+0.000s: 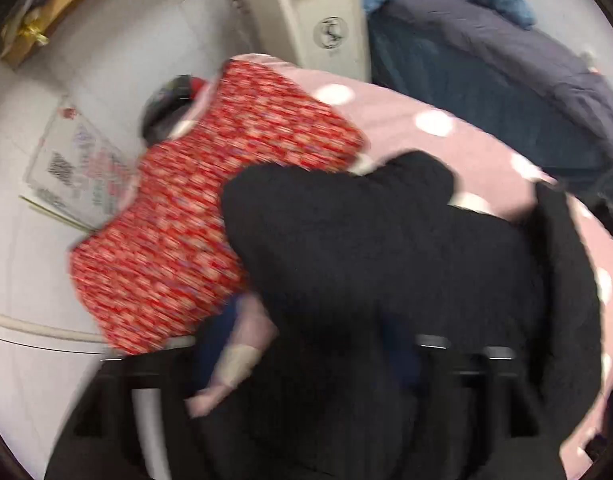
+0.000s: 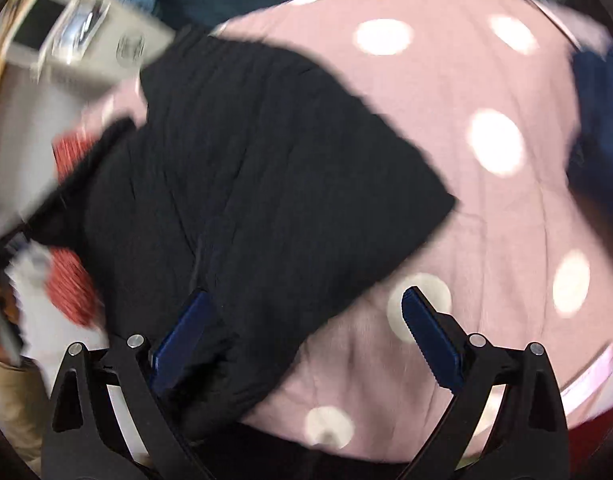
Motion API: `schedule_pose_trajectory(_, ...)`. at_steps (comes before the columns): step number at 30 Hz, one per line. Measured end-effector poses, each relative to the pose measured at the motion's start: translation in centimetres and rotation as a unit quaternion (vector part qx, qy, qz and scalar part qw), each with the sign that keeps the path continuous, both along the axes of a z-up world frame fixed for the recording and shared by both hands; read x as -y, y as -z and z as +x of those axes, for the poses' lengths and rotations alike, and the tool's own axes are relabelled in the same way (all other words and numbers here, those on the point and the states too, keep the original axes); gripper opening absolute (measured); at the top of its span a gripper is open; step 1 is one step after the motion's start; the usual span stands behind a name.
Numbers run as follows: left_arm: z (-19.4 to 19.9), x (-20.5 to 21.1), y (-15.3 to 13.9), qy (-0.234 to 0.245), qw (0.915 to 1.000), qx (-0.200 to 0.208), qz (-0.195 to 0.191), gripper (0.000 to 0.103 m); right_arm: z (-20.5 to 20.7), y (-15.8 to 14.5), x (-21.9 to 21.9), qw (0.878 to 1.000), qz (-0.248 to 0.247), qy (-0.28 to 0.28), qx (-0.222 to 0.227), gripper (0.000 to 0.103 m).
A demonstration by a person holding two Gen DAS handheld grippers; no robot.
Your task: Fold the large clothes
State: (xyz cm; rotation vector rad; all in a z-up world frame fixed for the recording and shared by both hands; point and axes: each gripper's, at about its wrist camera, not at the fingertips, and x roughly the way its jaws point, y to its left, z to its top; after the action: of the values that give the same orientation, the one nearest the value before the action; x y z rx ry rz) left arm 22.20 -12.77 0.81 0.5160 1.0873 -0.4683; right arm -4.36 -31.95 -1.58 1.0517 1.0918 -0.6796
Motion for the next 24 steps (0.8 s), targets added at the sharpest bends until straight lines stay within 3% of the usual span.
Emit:
schedule_pose_trajectory(2, -1.7, -1.1, 0.0, 0.001, 0.9996, -0.006, -0.027, 0.093, 2.9, 1.0, -0.9, 0.997, -0.03, -0.052, -0.038, 0.095)
schedule_pose_trajectory(5, -3.4, -2.3, 0.6, -0.006, 0.9997, -0.019, -0.016, 0.093, 7.7, 3.4, -2.7, 0.986, -0.066, -0.126, -0.089, 0.095)
schedule_pose_trajectory(7, -4.0, -3.1, 1.5, -0.012, 0.9994, -0.032, -0.008, 0.093, 10.0, 5.3, -4.1, 0.974, -0.091, -0.17, -0.12, 0.095)
schedule_pose_trajectory(8, -4.2, -3.7, 2.3, -0.014, 0.9991, -0.041, -0.003, 0.093, 10.8, 6.3, -4.8, 0.961, -0.122, -0.194, -0.152, 0.094)
schedule_pose_trajectory(9, -4.7, -4.4, 2.8, -0.016, 0.9987, -0.048, 0.004, 0.093, 11.3, 7.0, -5.2, 0.947, -0.159, -0.211, -0.184, 0.088)
schedule_pose_trajectory(11, -5.3, -5.7, 3.6, -0.021, 0.9985, -0.047, 0.018, 0.093, 10.8, 7.4, -5.2, 0.935, -0.195, -0.214, -0.206, 0.052)
schedule_pose_trajectory(14, -5.8, -7.2, 5.1, -0.03, 0.9975, -0.055, 0.034, 0.093, 7.6, 5.2, -3.4, 0.959, -0.181, -0.175, -0.13, 0.026)
schedule_pose_trajectory(17, -6.2, -7.9, 6.4, -0.044, 0.9952, -0.077, 0.041, 0.093, 4.3, 1.9, -1.6, 0.96, -0.217, -0.137, -0.114, 0.013)
schedule_pose_trajectory(19, -6.7, -7.6, 6.7, -0.046, 0.9944, -0.088, 0.037, 0.093, 1.5, -1.1, -0.2, 0.953, -0.263, -0.093, -0.115, 0.012)
schedule_pose_trajectory(22, -7.8, -5.7, 6.5, -0.03, 0.9949, -0.092, 0.028, 0.093, -3.1, -3.7, 3.4, 0.968, -0.239, -0.008, -0.077, 0.011)
schedule_pose_trajectory(24, -9.2, -3.7, 6.1, -0.005, 0.9953, -0.095, 0.021, 0.093, -5.7, -5.1, 4.9, 0.96, -0.263, 0.033, -0.087, 0.011)
